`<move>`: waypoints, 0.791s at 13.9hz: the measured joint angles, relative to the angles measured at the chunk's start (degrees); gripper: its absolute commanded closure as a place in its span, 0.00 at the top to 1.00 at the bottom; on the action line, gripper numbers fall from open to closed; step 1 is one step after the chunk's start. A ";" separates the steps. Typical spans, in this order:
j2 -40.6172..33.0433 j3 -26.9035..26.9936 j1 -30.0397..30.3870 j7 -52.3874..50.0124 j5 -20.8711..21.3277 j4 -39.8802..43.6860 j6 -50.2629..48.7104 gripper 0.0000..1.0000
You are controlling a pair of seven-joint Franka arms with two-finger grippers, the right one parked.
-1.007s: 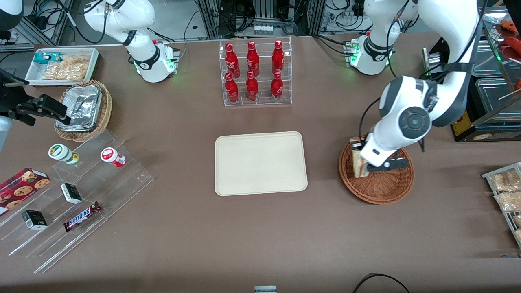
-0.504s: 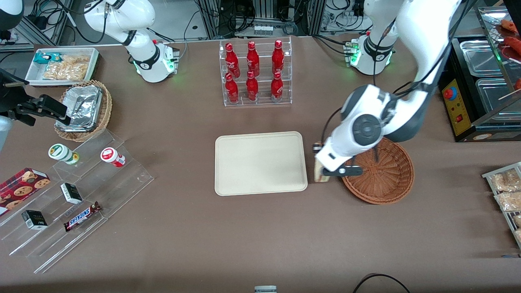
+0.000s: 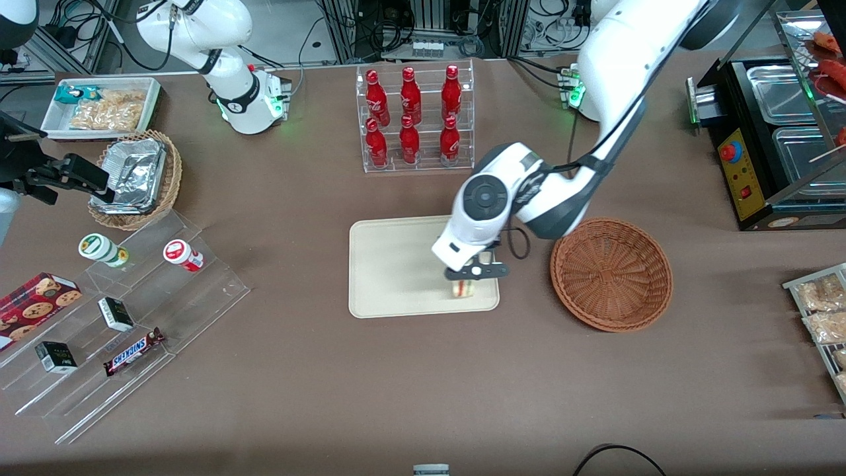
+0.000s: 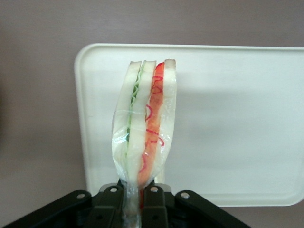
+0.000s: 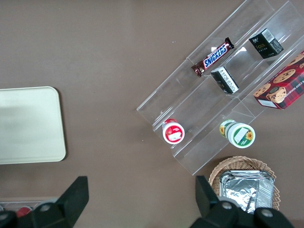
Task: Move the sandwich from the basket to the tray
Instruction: 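Lift the sandwich and carry it over the cream tray, then lower the sandwich onto the tray and open the left gripper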
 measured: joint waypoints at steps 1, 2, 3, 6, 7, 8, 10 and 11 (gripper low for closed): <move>1.74 0.10 -1.65 -1.97 0.31 2.26 0.00 0.06; 3.35 0.34 -3.34 -4.07 0.92 4.17 0.00 0.06; 4.77 0.56 -4.92 -6.21 1.84 5.78 0.00 0.06; 8.02 0.93 -8.66 -11.75 5.12 9.16 -0.01 0.06; 8.87 0.99 -9.38 -12.39 5.62 9.89 -0.02 0.06; 9.51 1.00 -9.80 -12.60 5.76 10.28 -0.02 0.06; 10.58 1.02 -10.01 -12.61 5.78 10.55 -0.03 0.08; 11.04 1.04 -10.01 -12.61 5.80 10.58 -0.02 0.22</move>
